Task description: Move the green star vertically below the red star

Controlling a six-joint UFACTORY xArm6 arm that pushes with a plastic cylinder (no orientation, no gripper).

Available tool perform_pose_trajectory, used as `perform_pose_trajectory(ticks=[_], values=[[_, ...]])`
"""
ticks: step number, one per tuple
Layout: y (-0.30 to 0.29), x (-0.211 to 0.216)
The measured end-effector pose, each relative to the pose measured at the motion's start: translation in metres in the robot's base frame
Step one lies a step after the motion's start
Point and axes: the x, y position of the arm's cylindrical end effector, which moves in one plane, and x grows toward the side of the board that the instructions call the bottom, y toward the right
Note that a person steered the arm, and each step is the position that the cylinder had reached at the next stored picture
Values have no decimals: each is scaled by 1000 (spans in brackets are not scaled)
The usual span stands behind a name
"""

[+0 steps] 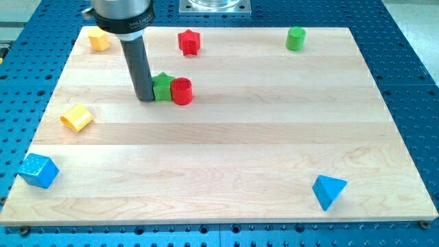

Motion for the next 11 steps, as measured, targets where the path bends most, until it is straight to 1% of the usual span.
perform_pose_trajectory(ticks=[5, 6, 7, 8, 9, 11], values=[[17, 2], [37, 29], [49, 45], [50, 47], [50, 44], [45, -2]])
